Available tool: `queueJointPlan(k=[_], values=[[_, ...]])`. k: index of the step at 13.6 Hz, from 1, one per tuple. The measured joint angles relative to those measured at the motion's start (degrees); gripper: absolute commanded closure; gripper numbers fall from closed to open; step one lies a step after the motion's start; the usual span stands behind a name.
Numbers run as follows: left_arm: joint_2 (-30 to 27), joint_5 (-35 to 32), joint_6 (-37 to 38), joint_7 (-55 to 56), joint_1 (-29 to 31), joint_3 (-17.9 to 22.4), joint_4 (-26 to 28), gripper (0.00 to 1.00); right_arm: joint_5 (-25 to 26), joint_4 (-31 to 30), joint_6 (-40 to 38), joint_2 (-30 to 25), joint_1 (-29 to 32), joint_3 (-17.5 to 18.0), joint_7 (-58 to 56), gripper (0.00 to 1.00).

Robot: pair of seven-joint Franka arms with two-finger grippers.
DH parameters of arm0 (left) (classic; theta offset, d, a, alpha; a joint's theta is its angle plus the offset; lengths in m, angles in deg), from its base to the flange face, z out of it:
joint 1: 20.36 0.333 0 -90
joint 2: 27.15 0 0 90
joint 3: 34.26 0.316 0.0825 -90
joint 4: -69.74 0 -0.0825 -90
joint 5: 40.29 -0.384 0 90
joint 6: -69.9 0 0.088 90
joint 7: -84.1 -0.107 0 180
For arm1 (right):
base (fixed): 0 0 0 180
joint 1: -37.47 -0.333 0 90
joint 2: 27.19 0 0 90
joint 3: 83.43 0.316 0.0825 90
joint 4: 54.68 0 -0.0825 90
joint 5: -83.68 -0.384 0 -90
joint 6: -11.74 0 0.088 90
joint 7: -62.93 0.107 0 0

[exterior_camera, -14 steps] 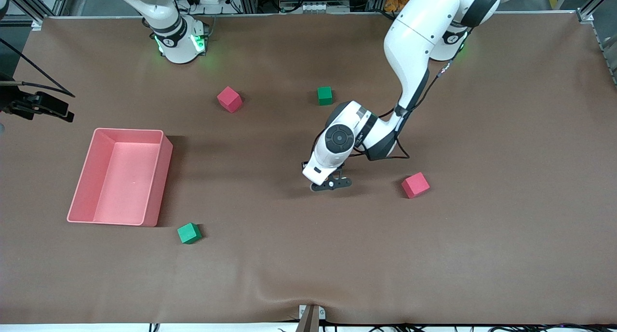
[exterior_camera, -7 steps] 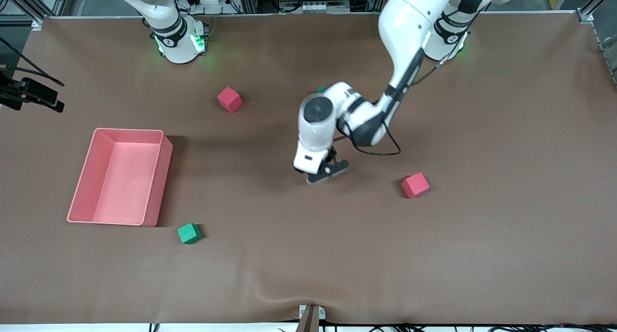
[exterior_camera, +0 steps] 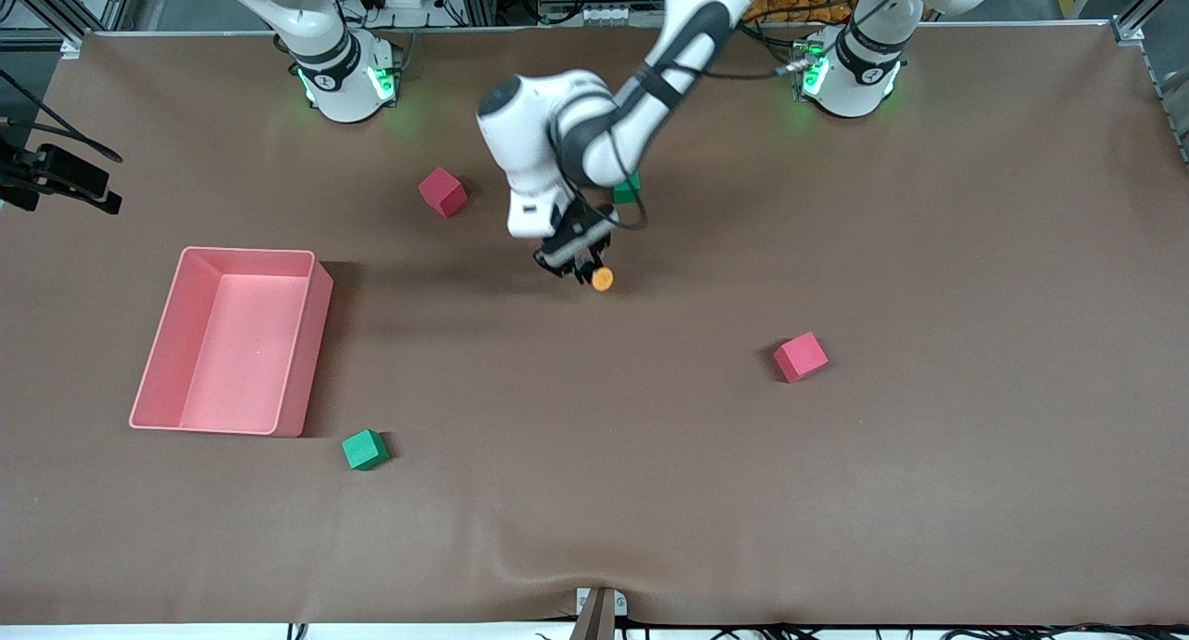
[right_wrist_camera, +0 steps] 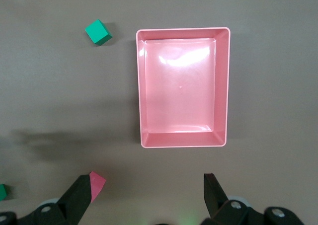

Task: Place and upright button with both arms
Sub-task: 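Lift the button with the left gripper and turn it cap up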

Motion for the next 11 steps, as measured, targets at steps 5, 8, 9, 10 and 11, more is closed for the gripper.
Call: queueJointPlan(k=[5,8,9,10,11], values=[[5.53,-15.09,10.59,13.08,-10.19,0.41,0.57,1.0,0.0,-1.6,1.12,0.64,0.05,-0.23,0.16,0.0],[7.28,-21.4,14.58,14.23,-11.81,0.67,0.48,1.0,0.0,-5.41,4.73,0.96,0.04,-0.29,0.16,0.0],[7.38,-24.19,14.79,14.23,-11.88,0.67,0.48,1.0,0.0,-5.89,5.05,0.96,0.04,-0.29,0.17,0.0],[7.63,-26.33,14.84,14.32,-12.08,0.66,0.49,1.0,0.0,-5.95,5.06,0.95,0.04,-0.29,0.17,0.0],[7.88,-28.06,14.88,14.76,-12.33,0.66,0.48,1.0,0.0,-5.95,5.06,0.89,0.04,-0.3,0.18,0.0]])
